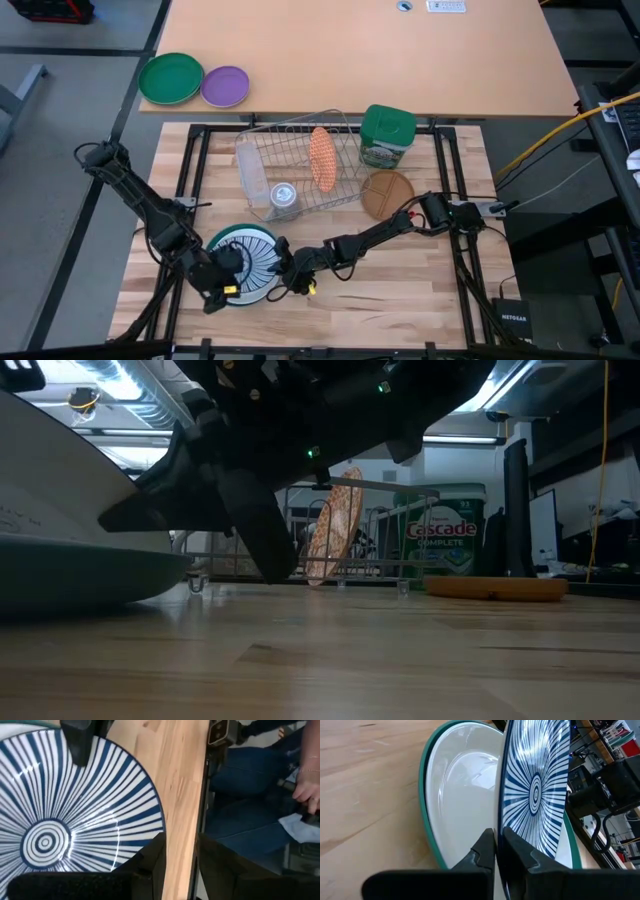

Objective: Sort dishes
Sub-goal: Put the blue and white plate in the dish rack

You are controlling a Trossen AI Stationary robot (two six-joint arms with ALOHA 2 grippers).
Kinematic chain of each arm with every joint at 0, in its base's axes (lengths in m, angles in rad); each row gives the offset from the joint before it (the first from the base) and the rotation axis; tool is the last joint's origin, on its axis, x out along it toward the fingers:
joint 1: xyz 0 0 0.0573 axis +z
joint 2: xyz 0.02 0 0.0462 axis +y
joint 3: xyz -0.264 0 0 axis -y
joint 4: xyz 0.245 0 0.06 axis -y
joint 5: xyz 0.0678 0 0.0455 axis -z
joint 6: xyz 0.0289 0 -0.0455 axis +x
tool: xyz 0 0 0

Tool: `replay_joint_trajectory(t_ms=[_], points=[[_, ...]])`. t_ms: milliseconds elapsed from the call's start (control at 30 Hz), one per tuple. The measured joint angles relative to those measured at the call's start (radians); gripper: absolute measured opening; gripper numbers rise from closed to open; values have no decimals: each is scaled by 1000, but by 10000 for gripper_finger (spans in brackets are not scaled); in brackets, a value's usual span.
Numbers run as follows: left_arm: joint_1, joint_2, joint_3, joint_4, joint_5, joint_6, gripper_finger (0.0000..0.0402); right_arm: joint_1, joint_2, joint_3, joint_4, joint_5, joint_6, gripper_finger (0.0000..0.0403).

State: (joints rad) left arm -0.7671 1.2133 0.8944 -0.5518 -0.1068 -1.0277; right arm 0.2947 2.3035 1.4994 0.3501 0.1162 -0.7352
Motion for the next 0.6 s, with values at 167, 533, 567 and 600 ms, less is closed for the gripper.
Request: replay_joint_trajectory(t_ms=[167, 533, 567, 600], points=[[2, 0, 0, -23, 0, -12, 98, 0, 0, 0, 0, 0, 0, 19], [2, 8, 0, -95, 0, 34, 98, 0, 1, 0, 0, -1, 0, 19], [2, 10, 0, -95, 0, 48, 98, 0, 1, 0, -1, -1, 0, 19], [2, 12, 0, -95, 1, 65, 98, 0, 1, 0, -1, -1, 0, 19]])
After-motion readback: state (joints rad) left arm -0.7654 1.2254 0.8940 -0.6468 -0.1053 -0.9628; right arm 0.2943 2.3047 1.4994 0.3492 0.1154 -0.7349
